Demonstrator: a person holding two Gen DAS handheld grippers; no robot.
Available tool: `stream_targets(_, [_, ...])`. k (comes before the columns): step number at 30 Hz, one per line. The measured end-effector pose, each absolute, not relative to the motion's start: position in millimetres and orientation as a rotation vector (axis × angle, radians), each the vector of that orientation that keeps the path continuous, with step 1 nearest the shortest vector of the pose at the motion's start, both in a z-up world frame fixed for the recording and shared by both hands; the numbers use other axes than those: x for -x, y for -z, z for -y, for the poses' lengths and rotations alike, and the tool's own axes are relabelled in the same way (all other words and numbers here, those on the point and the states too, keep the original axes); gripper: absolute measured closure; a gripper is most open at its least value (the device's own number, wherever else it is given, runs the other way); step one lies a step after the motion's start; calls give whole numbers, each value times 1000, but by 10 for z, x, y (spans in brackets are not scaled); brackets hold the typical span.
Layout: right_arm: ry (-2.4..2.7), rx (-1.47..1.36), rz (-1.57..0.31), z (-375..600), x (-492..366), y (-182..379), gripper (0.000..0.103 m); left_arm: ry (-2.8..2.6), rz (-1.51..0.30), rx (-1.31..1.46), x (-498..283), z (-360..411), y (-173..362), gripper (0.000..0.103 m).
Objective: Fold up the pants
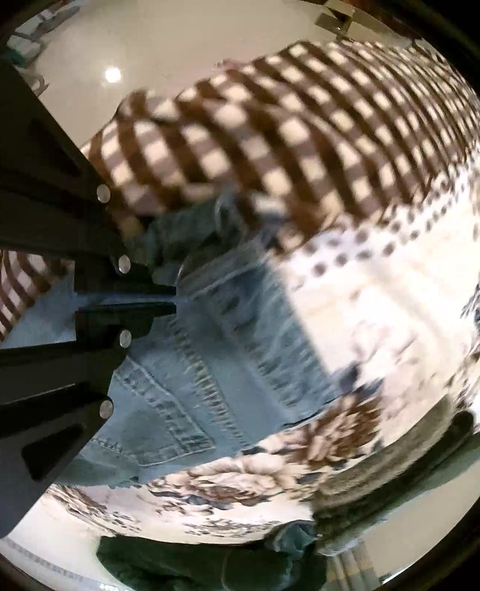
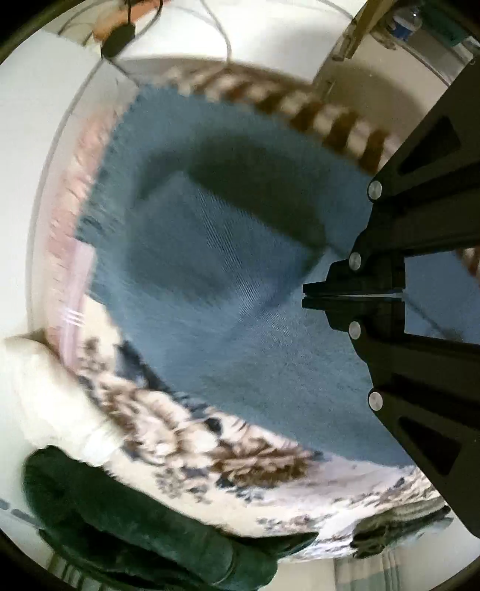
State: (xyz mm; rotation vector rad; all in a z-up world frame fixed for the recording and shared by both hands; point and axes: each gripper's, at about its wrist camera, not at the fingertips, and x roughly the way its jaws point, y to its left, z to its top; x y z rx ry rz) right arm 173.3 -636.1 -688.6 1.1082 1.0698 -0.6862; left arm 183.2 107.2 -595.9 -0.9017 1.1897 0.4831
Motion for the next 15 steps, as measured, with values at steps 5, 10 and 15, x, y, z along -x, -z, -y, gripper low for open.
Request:
stream_targets(5, [567, -1127, -1094, 6504, -1412, 6677, 102, -428, -1192, 1050, -1658, -1347, 6013, 101])
stream_targets(10, [484, -1252, -1139, 6439, -1509, 6984, 46, -413, -1152, 1061, -1772, -1244, 6011, 43])
stream_targets(15, [548, -1342, -1127, 6374, -1721, 7527, 45, -481, -1185, 1124, -2018, -1124, 6357, 42])
